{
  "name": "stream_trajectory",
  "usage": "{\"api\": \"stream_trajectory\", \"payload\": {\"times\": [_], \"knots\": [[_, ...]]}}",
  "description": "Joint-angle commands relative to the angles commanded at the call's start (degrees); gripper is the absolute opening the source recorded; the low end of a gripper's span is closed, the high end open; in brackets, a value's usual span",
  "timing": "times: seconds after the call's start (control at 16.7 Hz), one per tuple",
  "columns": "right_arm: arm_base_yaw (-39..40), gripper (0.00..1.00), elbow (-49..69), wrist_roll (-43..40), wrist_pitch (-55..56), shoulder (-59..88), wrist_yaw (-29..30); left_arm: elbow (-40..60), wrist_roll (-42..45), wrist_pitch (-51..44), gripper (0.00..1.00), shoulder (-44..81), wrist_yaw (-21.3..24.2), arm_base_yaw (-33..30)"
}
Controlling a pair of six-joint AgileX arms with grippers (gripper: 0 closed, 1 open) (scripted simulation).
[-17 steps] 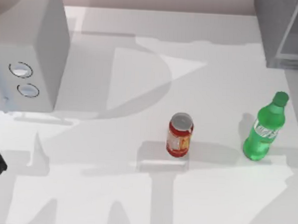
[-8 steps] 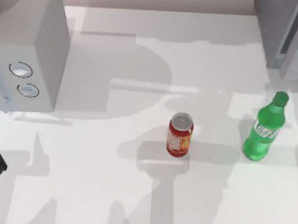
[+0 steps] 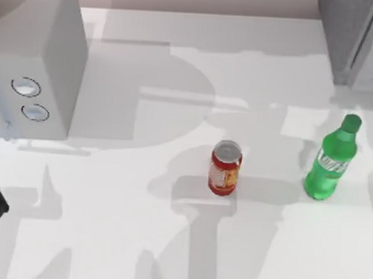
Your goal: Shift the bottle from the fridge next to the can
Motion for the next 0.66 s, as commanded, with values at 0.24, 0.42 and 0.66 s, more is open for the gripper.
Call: {"api": "stream_trajectory", "payload": {"times": [0.24,0.42,0.66], "knots": [[0.11,1.00,10.32,0.02,-2.16,8.41,0.07,0.00,0.00,0.00,1.00,0.00,0.00,0.00],[0.16,1.00,17.86,0.09,-3.65,14.03,0.18,0.00,0.00,0.00,1.00,0.00,0.00,0.00],[0.17,1.00,21.82,0.12,-4.42,16.88,0.26,0.00,0.00,0.00,1.00,0.00,0.00,0.00]]}}
